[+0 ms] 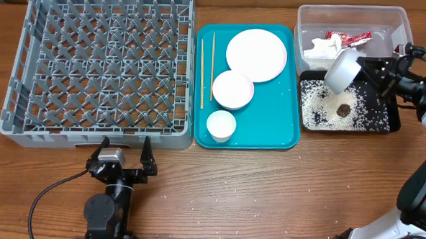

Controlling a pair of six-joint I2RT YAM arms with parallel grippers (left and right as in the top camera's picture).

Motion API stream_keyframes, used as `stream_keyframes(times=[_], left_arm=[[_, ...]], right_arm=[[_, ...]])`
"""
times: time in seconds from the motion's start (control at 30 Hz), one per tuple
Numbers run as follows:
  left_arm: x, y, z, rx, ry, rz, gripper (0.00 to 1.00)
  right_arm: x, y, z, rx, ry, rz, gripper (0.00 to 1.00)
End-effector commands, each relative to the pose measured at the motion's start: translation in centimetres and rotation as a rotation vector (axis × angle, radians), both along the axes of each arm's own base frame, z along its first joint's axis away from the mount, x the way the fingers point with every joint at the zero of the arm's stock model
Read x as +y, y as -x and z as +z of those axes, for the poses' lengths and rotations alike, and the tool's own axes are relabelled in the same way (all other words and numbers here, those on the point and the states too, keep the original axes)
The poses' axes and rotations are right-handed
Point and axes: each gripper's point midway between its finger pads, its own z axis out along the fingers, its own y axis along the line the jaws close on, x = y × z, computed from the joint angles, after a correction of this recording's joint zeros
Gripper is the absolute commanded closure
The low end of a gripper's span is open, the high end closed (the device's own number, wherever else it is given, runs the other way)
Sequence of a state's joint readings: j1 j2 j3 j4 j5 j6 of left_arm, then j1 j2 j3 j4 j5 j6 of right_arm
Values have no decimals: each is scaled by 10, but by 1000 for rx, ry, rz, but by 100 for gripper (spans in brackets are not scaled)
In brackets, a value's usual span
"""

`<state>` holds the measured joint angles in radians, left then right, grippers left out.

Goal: Sort waste into correct bins and load items into the dishwasher
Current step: 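Tip the rice bowl over the black tray with the right gripper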

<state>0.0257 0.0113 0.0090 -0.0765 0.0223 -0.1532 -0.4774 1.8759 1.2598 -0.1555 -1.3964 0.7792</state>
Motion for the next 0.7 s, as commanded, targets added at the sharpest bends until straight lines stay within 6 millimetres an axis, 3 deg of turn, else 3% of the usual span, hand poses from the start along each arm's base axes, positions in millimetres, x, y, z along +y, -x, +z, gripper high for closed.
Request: stream_keyframes(times=[0.0,0.2,0.43,0.67], left_arm=[[-1,0,-1,-2,-19,-3,0],[-1,0,-1,-2,-19,-3,0],[-1,0,-1,-2,-19,-3,0],[-1,0,-1,-2,-19,-3,0]], right_arm=[[-1,1,4,-19,-11,14,96],[0,2,4,-57,11,25,96],[-5,0,-13,-11,66,-30,96],[0,6,-4,-42,22,19,96]])
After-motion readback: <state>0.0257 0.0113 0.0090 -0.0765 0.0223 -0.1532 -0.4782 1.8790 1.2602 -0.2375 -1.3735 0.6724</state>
